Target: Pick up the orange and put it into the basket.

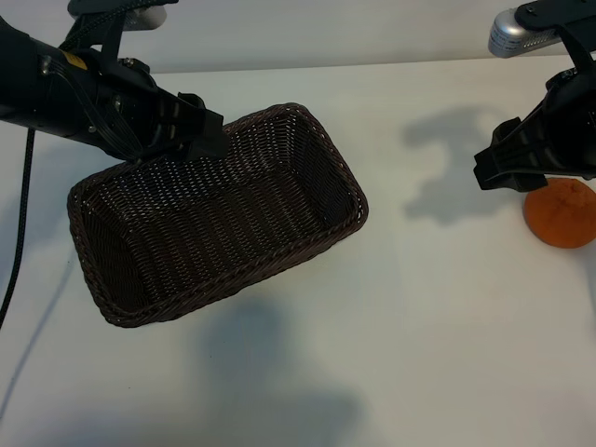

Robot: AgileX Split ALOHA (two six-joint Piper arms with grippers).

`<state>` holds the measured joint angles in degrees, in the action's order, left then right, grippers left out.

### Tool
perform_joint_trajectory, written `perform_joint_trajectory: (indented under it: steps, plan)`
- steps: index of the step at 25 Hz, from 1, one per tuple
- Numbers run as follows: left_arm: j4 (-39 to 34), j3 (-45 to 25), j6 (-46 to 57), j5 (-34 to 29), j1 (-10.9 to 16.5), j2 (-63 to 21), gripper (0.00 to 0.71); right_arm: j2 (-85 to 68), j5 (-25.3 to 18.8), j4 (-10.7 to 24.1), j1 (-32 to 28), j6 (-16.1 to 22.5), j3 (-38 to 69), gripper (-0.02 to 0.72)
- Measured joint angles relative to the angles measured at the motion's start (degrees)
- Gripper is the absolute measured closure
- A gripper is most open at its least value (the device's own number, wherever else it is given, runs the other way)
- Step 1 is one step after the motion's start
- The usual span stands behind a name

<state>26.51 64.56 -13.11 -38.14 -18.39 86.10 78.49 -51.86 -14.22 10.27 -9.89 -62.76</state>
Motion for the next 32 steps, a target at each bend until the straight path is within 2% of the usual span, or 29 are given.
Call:
perform_joint_trajectory:
  steps: [11,27,30,32]
  plan:
    - [0.0,0.0,0.0,0.0,0.0,0.0,0.162,0.0,-0.2,-0.3,0.0,0.0,0.0,0.149]
    - [0.0,0.0,0.0,1.2,0.0,0.0,0.162,0.0,-0.2,-3.2,0.0,0.2,0.0,0.149]
    - [-0.8,0.0,2.7,0.9,0.0,-0.2,0.162,0.0,-0.2,-3.3,0.0,0.3,0.0,0.149]
    - [-4.3,0.0,6.9,-0.3,0.0,-0.8,0.163,0.0,-0.2,-3.3,0.0,0.3,0.0,0.149]
